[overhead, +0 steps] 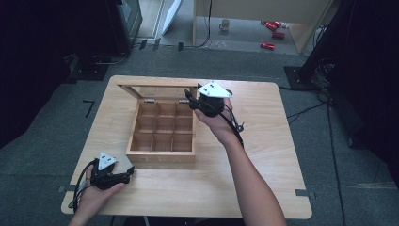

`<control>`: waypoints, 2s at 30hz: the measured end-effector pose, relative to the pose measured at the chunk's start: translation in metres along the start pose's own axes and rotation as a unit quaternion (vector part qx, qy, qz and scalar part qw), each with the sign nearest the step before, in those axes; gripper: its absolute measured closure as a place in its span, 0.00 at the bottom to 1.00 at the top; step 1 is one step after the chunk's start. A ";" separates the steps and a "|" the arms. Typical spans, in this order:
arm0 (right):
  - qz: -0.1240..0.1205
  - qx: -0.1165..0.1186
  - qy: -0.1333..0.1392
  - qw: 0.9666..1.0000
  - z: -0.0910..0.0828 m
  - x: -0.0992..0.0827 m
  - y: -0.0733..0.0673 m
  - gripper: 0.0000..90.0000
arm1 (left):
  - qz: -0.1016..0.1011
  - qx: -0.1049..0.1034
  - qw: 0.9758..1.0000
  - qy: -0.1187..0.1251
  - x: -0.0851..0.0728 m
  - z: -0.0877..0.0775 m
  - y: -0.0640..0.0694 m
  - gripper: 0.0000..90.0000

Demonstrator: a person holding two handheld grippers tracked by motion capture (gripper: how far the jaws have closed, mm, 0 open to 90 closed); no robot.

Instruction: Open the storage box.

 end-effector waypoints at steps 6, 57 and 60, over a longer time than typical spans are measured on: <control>0.001 -0.014 -0.001 1.000 0.011 0.007 0.012 0.68 | 0.000 -0.001 1.000 0.000 0.000 0.000 0.000 0.18; 0.151 -0.091 -0.079 0.981 0.105 0.022 0.073 0.74 | 0.002 0.001 1.000 0.001 0.001 0.001 0.001 0.19; 0.153 -0.094 -0.087 0.980 0.107 0.023 0.074 0.74 | 0.006 0.003 1.000 -0.001 0.001 0.001 0.001 0.19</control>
Point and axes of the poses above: each handheld gripper's, and its own axes: z roughly forward along the jaws, x roughly out of its top, y roughly to its right, the point moved 8 cm from there along z, roughly forward along the jaws, and after that the axes turned 4 degrees about -z, right-handed, at the moved point
